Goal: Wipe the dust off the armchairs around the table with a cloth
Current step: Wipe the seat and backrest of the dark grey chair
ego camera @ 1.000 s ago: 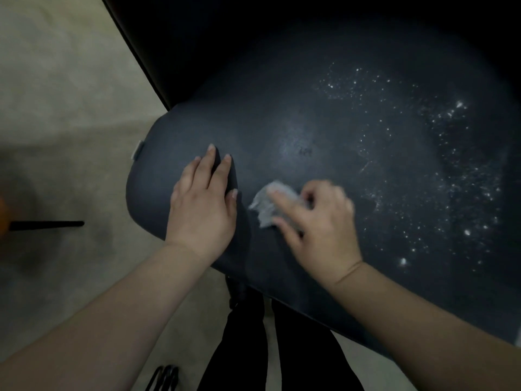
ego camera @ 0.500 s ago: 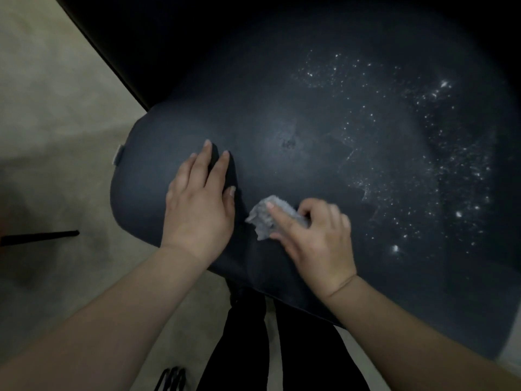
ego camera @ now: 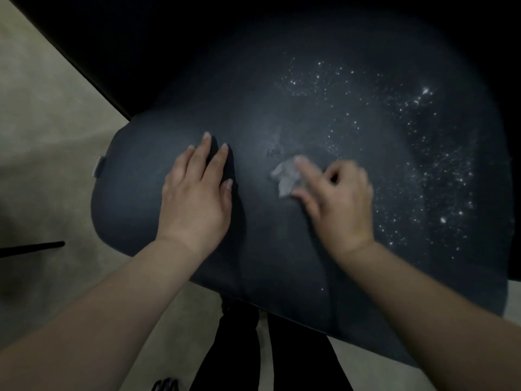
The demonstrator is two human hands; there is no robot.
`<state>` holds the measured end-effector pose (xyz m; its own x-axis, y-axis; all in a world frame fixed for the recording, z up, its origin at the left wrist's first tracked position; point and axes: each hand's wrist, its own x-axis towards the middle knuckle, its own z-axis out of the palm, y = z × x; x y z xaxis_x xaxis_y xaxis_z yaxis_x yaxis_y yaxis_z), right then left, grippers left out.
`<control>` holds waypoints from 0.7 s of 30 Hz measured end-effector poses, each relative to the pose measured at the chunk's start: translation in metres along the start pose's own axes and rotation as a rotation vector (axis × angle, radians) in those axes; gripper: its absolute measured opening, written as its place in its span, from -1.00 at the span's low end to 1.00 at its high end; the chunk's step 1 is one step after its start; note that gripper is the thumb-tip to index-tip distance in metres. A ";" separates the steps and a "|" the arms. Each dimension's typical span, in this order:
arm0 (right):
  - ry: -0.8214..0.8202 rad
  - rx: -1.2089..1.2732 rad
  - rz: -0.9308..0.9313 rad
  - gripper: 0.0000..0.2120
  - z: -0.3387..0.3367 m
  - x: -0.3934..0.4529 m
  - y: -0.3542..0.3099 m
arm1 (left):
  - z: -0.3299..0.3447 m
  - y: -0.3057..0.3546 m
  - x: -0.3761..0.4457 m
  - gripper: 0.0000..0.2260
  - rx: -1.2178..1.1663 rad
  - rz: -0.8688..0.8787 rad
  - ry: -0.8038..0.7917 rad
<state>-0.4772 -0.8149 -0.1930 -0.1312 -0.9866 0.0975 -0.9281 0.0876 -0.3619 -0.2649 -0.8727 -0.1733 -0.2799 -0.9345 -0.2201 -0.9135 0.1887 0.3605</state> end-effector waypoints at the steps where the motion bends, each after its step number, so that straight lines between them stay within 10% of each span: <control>1: 0.039 -0.008 0.088 -0.61 -0.001 0.016 0.011 | -0.001 0.000 0.004 -0.54 0.001 0.006 -0.003; 5: 0.108 0.007 0.285 -0.59 -0.008 0.047 0.024 | -0.007 -0.003 0.024 -0.54 -0.007 -0.026 0.019; 11: -0.067 0.044 -0.190 -0.59 -0.001 0.029 -0.011 | -0.011 0.004 0.039 -0.53 -0.018 -0.030 0.011; 18: 0.090 0.035 0.308 -0.59 0.002 0.083 0.011 | -0.010 -0.005 0.047 -0.52 0.015 -0.025 -0.024; 21: 0.055 0.043 0.044 -0.59 0.004 0.061 -0.020 | -0.011 -0.007 0.050 -0.52 0.012 -0.032 -0.010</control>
<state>-0.4646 -0.8772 -0.1837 -0.1920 -0.9726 0.1309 -0.9052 0.1239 -0.4066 -0.2697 -0.9238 -0.1768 -0.2535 -0.9369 -0.2406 -0.9255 0.1626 0.3420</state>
